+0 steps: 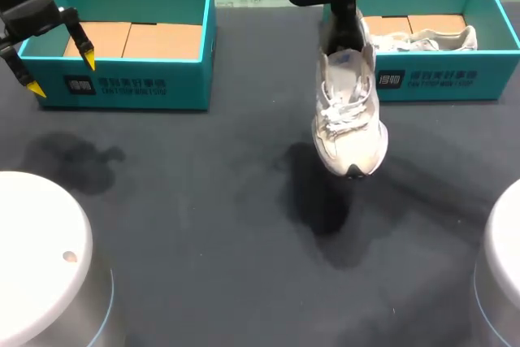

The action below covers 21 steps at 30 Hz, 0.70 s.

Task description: Take the shoe out of the shoebox, open the shoe tongue, remove and reinsert the insole, then place the shoe into the shoebox

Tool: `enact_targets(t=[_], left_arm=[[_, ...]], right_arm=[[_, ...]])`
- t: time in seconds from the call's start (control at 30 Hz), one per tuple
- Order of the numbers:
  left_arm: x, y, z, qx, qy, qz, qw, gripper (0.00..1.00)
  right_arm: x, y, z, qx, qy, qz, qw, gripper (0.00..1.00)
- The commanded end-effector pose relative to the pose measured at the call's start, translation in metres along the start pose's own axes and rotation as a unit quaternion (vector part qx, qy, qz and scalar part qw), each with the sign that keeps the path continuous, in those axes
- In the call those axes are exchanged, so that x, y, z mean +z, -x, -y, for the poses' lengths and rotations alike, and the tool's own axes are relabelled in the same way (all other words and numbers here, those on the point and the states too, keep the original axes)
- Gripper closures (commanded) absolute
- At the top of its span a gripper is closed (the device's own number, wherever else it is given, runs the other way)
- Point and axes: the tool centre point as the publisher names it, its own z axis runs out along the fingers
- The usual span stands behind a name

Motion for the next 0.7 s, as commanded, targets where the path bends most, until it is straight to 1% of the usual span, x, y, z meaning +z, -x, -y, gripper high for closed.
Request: enact_targets(t=[0.03, 0.07, 0.13, 0.17, 0.27, 0.37, 0.4, 0.47, 0.57, 0.67, 0.7], left_arm=[[0.0, 0.0, 0.0, 0.0, 0.001, -0.001, 1.0, 0.0], [0.0, 0.0, 0.0, 0.0, 0.001, -0.001, 1.0, 0.0], [0.0, 0.0, 0.0, 0.0, 0.001, -0.001, 1.0, 0.0], [0.0, 0.0, 0.0, 0.0, 0.001, -0.001, 1.0, 0.0], [0.0, 0.0, 0.0, 0.0, 0.001, -0.001, 1.0, 0.0], [0.0, 0.0, 0.0, 0.0, 0.001, -0.001, 1.0, 0.0], [0.0, 0.0, 0.0, 0.0, 0.001, -0.001, 1.0, 0.0], [0.0, 0.0, 0.0, 0.0, 0.001, -0.001, 1.0, 0.0], [0.0, 0.0, 0.0, 0.0, 0.001, -0.001, 1.0, 0.0], [0.0, 0.0, 0.0, 0.0, 0.001, -0.001, 1.0, 0.0], [0.0, 0.0, 0.0, 0.0, 0.001, -0.001, 1.0, 0.0]], right_arm=[[-0.003, 0.024, 0.006, 0.005, -0.007, 0.0, 1.0, 1.0], [-0.003, 0.033, 0.009, 0.012, -0.025, -0.002, 1.0, 1.0], [-0.002, 0.052, 0.019, 0.013, -0.031, -0.003, 0.999, 1.0], [-0.003, 0.062, 0.023, 0.013, -0.047, -0.009, 0.999, 1.0], [-0.005, 0.091, 0.035, 0.021, -0.056, -0.014, 0.998, 1.0], [-0.001, 0.12, 0.043, 0.022, -0.056, -0.01, 0.998, 1.0], [0.001, 0.131, 0.045, 0.018, -0.048, -0.008, 0.999, 1.0], [0.006, 0.15, 0.048, 0.012, -0.056, -0.013, 0.998, 1.0], [0.016, 0.176, 0.053, -0.001, -0.041, -0.012, 0.999, 1.0], [0.029, 0.201, 0.064, -0.003, -0.04, -0.015, 0.999, 1.0], [0.032, 0.208, 0.07, 0.004, -0.027, -0.012, 1.0, 1.0]])
